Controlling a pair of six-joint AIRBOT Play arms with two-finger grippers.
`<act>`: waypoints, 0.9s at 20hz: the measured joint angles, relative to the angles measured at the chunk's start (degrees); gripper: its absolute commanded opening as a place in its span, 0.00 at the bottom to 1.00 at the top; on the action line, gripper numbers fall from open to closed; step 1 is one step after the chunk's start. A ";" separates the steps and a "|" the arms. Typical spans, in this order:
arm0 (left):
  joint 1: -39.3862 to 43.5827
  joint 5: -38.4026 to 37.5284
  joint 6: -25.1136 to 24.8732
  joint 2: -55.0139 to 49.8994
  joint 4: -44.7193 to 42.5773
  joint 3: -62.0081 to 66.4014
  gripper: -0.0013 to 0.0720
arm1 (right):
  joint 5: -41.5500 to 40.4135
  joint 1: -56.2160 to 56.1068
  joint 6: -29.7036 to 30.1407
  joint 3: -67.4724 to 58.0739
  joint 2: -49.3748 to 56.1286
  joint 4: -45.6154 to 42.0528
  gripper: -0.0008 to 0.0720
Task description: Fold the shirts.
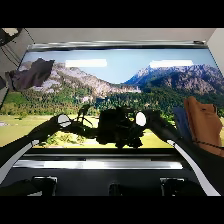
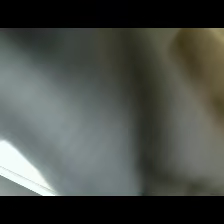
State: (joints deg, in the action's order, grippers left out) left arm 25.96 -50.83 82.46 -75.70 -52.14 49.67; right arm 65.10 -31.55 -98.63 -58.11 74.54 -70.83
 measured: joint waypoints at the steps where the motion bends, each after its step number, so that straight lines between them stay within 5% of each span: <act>1: -0.85 0.00 0.09 1.95 -1.95 1.77 0.05 | 0.70 0.00 -0.48 -1.38 -2.08 -3.23 0.08; 9: -16.57 6.91 3.78 25.27 -12.07 32.72 0.05 | -2.27 0.00 -5.86 -25.97 -32.85 -38.71 0.08; 18: -22.36 9.68 5.97 36.61 -14.40 49.46 0.05 | -4.20 -0.11 -13.11 -32.57 -46.34 -44.76 0.08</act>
State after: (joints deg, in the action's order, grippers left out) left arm 3.60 -41.15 88.42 -39.09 -66.54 99.13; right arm 60.90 -31.66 -111.74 -90.67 28.21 -115.59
